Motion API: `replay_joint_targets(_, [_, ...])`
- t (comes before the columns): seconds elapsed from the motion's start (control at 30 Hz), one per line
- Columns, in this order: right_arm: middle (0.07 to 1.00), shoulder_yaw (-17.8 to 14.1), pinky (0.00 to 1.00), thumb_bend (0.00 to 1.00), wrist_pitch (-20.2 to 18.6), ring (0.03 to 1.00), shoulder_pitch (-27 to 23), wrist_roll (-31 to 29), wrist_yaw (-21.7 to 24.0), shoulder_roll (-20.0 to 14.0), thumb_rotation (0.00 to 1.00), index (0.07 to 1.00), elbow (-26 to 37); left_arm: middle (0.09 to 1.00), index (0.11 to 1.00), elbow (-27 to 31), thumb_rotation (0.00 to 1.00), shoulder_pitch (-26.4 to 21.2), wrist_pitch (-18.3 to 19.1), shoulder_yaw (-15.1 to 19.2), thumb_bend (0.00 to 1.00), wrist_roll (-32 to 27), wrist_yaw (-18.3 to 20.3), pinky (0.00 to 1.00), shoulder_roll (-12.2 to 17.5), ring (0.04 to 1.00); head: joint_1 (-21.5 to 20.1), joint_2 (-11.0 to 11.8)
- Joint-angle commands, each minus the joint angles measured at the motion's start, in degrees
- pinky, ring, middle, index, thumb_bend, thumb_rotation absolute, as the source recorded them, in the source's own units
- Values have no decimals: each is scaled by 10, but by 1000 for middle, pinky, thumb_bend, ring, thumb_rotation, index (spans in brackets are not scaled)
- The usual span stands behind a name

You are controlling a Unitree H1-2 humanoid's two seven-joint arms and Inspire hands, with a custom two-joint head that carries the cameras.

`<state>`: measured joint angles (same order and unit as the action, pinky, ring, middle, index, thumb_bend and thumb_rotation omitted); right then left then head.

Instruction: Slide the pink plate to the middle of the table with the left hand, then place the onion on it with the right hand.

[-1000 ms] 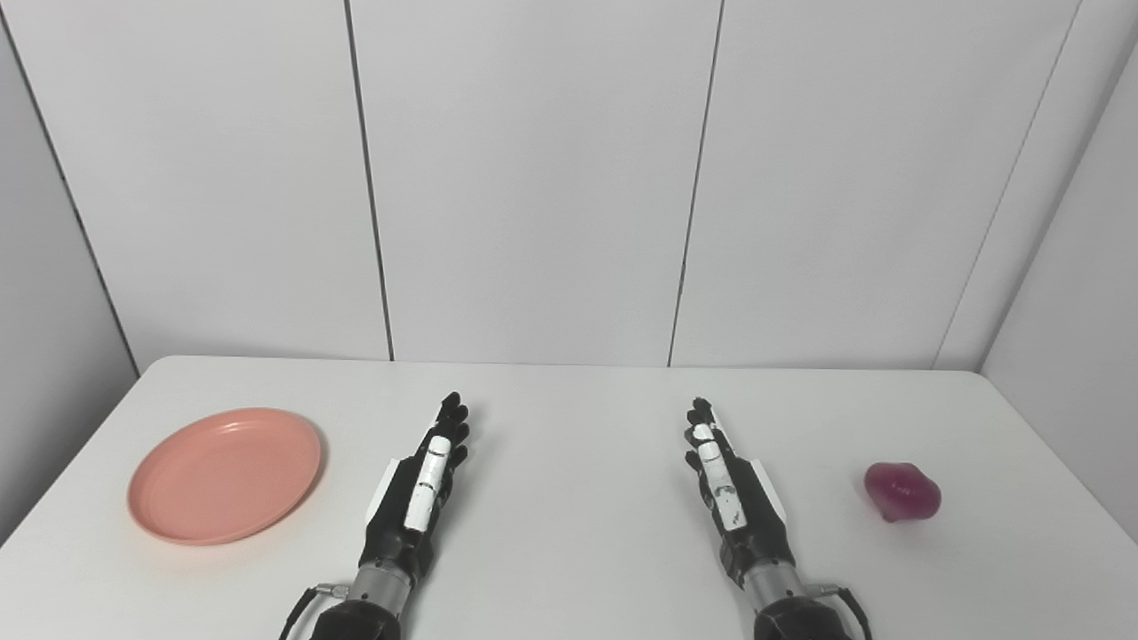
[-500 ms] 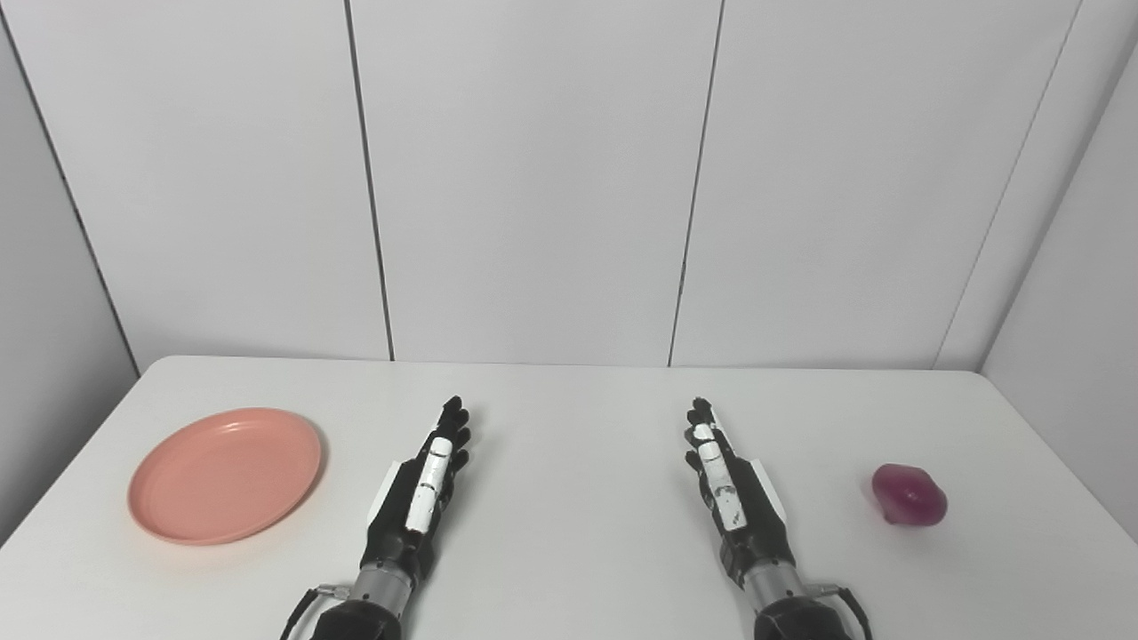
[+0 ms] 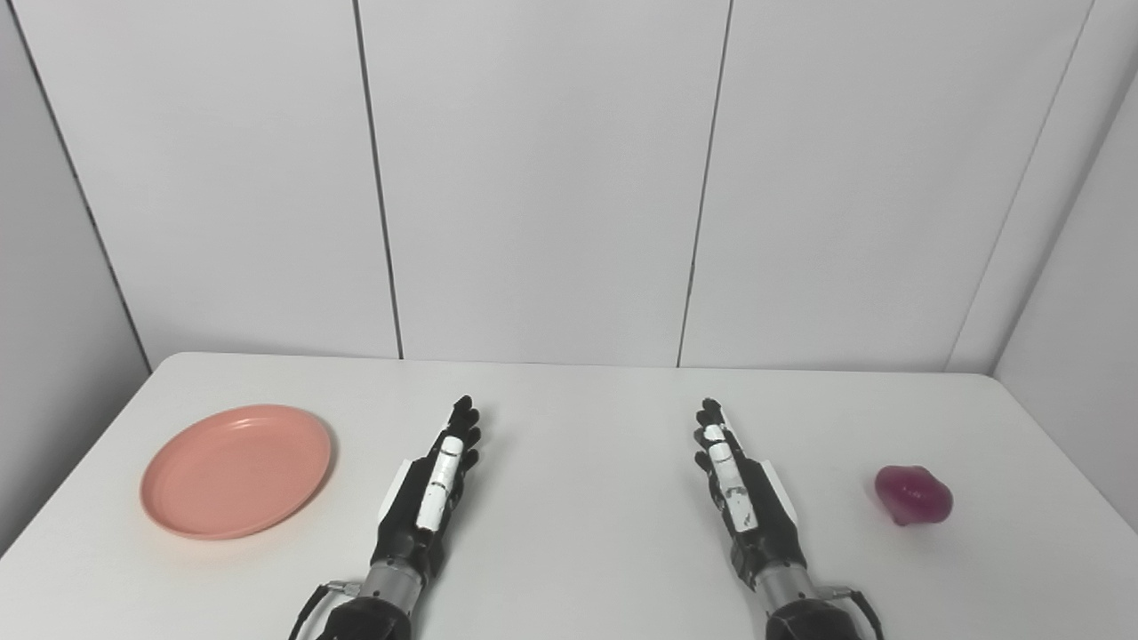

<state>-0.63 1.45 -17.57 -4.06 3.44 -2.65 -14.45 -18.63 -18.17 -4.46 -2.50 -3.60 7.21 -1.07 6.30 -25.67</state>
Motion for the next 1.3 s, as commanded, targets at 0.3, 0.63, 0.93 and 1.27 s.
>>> replay_joint_targets(0.3, [1000, -17, 1000, 399, 8, 1000, -17, -34, 34, -34, 1000, 1000, 37, 1000, 1000, 10, 1000, -29, 0, -22, 578, 41, -38, 1000, -37, 1000, 102, 23])
replay_joint_targets(0.63, [1000, -18, 1000, 351, 6, 1000, -11, -37, 43, -40, 1000, 1000, 44, 1000, 1000, 16, 1000, -39, -8, -1, 633, 19, -35, 1000, -36, 1000, 107, 40])
replay_joint_targets(0.93, [1000, -19, 1000, 342, 17, 1000, -10, -35, 44, -41, 1000, 1000, 43, 1000, 999, 57, 1000, -48, 16, 18, 617, -11, -13, 1000, -7, 998, 123, 57])
replay_joint_targets(1.27, [1000, -18, 1000, 276, 6, 1000, -5, -32, 40, -38, 1000, 1000, 60, 995, 985, 80, 1000, -59, 44, 58, 616, -40, -6, 1000, 57, 997, 130, 67])
